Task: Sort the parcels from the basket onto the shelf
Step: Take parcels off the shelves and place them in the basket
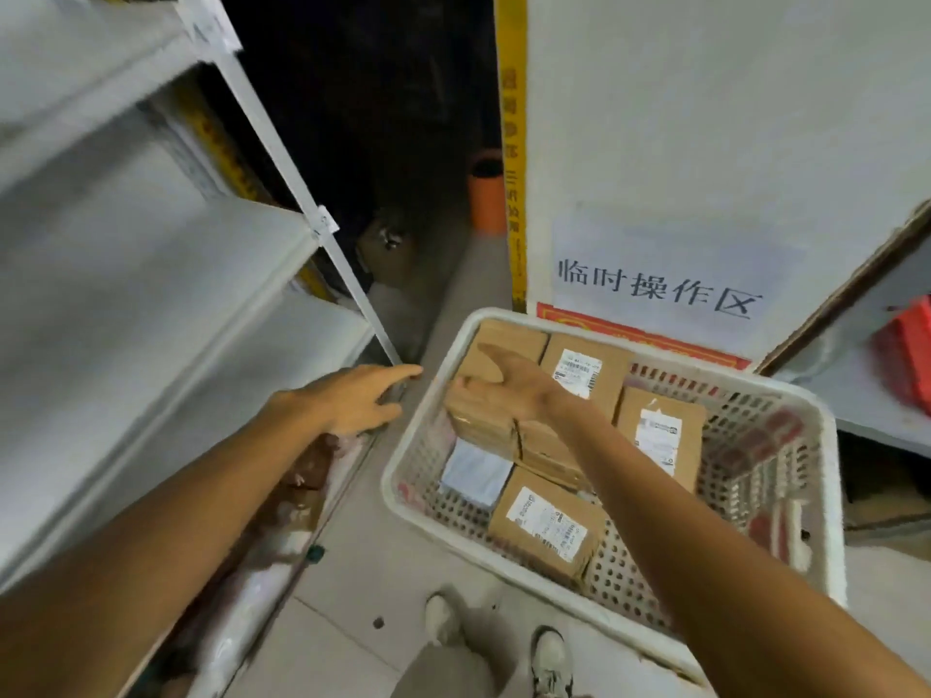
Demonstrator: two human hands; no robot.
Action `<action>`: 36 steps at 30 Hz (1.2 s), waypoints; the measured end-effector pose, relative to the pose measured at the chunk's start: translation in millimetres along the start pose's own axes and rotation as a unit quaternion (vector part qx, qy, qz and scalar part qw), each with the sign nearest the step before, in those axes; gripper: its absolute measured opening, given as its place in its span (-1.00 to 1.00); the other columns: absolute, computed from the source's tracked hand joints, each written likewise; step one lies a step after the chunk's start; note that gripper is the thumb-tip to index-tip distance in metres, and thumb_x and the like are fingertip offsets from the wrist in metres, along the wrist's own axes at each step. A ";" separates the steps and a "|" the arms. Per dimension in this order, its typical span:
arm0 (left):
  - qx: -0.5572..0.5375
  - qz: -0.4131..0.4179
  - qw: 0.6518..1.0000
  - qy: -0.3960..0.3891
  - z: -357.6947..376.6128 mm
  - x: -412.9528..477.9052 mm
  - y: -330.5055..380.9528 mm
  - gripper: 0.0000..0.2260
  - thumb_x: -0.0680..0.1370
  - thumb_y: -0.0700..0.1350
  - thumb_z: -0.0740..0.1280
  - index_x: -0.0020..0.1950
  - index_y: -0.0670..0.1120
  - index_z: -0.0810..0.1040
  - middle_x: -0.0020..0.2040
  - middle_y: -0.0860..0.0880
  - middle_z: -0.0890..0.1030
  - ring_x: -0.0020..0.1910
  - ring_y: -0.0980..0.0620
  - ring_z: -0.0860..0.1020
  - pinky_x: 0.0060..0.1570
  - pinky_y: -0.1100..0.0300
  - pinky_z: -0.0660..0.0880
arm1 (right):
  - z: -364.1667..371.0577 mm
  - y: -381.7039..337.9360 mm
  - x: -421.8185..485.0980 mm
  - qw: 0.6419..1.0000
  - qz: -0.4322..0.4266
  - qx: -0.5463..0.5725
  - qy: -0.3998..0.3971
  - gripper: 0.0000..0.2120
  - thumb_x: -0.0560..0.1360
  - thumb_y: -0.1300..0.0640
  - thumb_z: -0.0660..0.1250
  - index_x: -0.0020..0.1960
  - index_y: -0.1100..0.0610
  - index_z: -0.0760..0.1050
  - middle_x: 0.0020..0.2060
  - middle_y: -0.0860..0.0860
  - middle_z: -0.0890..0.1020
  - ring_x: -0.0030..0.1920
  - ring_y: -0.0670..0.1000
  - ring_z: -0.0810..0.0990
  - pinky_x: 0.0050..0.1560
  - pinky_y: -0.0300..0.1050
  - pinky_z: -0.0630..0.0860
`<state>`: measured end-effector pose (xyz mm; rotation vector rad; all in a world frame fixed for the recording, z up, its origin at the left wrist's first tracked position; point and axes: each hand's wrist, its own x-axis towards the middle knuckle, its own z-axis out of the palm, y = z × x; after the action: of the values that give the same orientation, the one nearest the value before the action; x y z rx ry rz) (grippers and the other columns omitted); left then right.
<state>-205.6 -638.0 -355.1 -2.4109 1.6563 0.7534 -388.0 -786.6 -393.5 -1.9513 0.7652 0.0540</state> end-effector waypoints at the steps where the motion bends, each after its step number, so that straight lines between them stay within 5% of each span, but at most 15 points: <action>1: -0.008 -0.022 1.000 0.018 -17.6 -22.1 -9.8 -0.48 0.60 0.00 0.24 0.51 0.20 0.13 0.43 -0.06 0.39 0.27 -0.04 0.46 0.22 0.06 0.44 | -2.1 -27.0 -1.7 0.999 -0.035 -0.019 -0.001 -0.32 0.50 -0.22 0.30 0.51 0.01 0.20 0.45 0.09 0.33 0.42 0.15 0.34 0.29 -0.08 0.31; 4: -0.028 -0.058 0.997 0.049 -45.9 -58.1 -29.5 -0.48 0.60 -0.04 0.25 0.52 0.15 0.16 0.50 -0.01 0.29 0.42 -0.04 0.32 0.39 0.04 0.29 | 3.1 -66.4 5.7 0.996 -0.079 -0.051 0.009 -0.29 0.51 -0.21 0.29 0.54 0.06 0.16 0.49 0.12 0.20 0.42 0.16 0.32 0.32 -0.09 0.29; 9: -0.097 -0.115 0.964 0.220 -99.7 -156.9 -62.7 -0.50 0.58 -0.12 0.31 0.49 0.06 0.26 0.43 -0.01 0.39 0.32 -0.01 0.42 0.20 0.27 0.28 | 17.2 -184.0 -4.5 0.970 -0.240 -0.036 0.000 -0.36 0.53 -0.09 0.33 0.52 0.08 0.20 0.45 0.08 0.33 0.42 0.10 0.32 0.37 -0.06 0.30; 14: -0.073 -0.176 0.932 0.307 -136.1 -272.4 -106.6 -0.50 0.54 -0.14 0.35 0.46 0.01 0.31 0.34 -0.02 0.46 0.25 0.04 0.46 0.13 0.36 0.28 | 59.3 -310.8 -20.8 0.922 -0.375 -0.094 0.003 -0.41 0.51 -0.15 0.32 0.47 0.02 0.29 0.52 0.07 0.18 0.50 0.09 0.15 0.48 0.03 0.15; 18: -0.044 -0.249 0.894 0.370 -159.8 -371.7 -141.6 -0.53 0.56 -0.10 0.34 0.45 0.01 0.34 0.31 -0.06 0.50 0.17 -0.02 0.51 0.10 0.27 0.32 | 100.6 -400.4 -40.7 0.891 -0.442 -0.089 -0.052 -0.41 0.53 -0.12 0.32 0.48 0.06 0.27 0.47 0.05 0.29 0.45 0.05 0.28 0.34 -0.16 0.22; 23: -0.067 -0.328 0.864 0.375 -151.5 -468.1 -174.3 -0.54 0.56 -0.06 0.33 0.45 0.06 0.32 0.32 -0.04 0.48 0.14 0.00 0.52 0.15 0.21 0.35 | 161.7 -488.6 -67.0 0.872 -0.472 -0.070 -0.111 -0.42 0.52 -0.14 0.32 0.48 -0.03 0.28 0.46 -0.01 0.33 0.41 0.03 0.36 0.25 -0.20 0.29; 27: -0.103 -0.379 0.828 0.401 -133.5 -548.6 -196.1 -0.55 0.57 -0.11 0.32 0.45 0.01 0.33 0.36 -0.12 0.46 0.19 -0.08 0.52 0.24 0.09 0.39 | 217.7 -539.6 -92.4 0.840 -0.514 -0.116 -0.127 -0.48 0.51 -0.14 0.33 0.42 -0.01 0.38 0.47 -0.02 0.28 0.47 -0.01 0.25 0.39 -0.16 0.17; 36: -0.069 -0.493 0.761 0.416 -67.0 -704.3 -226.6 -0.53 0.58 -0.10 0.30 0.48 -0.01 0.29 0.41 -0.07 0.41 0.26 -0.06 0.48 0.25 0.10 0.38 | 361.8 -622.3 -143.5 0.794 -0.559 -0.121 -0.206 -0.39 0.52 -0.14 0.31 0.50 0.00 0.25 0.48 0.04 0.29 0.46 0.04 0.29 0.26 -0.16 0.23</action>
<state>-173.9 19.5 -10.8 -3.3385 0.1076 -0.4553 -70.1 -232.4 -32.2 -2.2323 -0.7818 -0.1462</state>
